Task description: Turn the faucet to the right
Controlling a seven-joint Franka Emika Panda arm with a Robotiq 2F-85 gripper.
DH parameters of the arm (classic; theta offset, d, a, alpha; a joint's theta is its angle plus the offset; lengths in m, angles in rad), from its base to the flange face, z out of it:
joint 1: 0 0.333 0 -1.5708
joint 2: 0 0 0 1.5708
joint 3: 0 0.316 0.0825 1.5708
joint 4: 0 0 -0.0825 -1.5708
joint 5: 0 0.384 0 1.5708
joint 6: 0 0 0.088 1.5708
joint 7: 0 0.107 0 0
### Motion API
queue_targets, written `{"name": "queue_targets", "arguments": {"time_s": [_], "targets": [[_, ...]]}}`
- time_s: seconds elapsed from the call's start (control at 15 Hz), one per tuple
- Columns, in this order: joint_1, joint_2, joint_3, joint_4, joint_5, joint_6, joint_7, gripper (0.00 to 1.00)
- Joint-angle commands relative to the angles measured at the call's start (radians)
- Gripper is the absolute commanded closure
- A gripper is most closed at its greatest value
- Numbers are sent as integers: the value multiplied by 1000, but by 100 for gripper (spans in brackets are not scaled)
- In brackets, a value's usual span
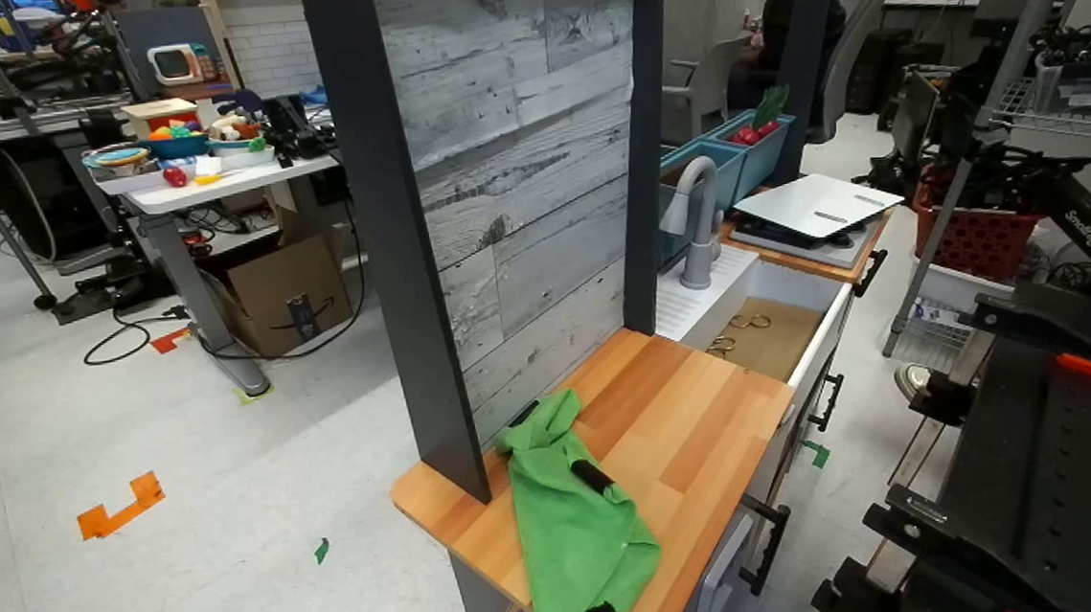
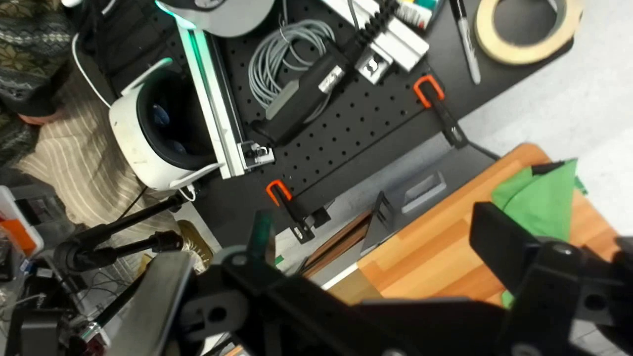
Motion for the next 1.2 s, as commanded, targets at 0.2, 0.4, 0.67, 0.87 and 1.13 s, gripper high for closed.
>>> {"name": "queue_targets", "arguments": {"time_s": [0.2, 0.4, 0.67, 0.87, 1.13], "targets": [[-62, 154, -114, -9, -110, 306, 219, 0], [-94, 215, -171, -29, -195, 494, 304, 0], [-157, 314, -238, -59, -388, 725, 480, 0], [-187, 409, -292, -52, -520, 851, 669, 0], [-153, 448, -361, -58, -545, 880, 746, 0]]}}
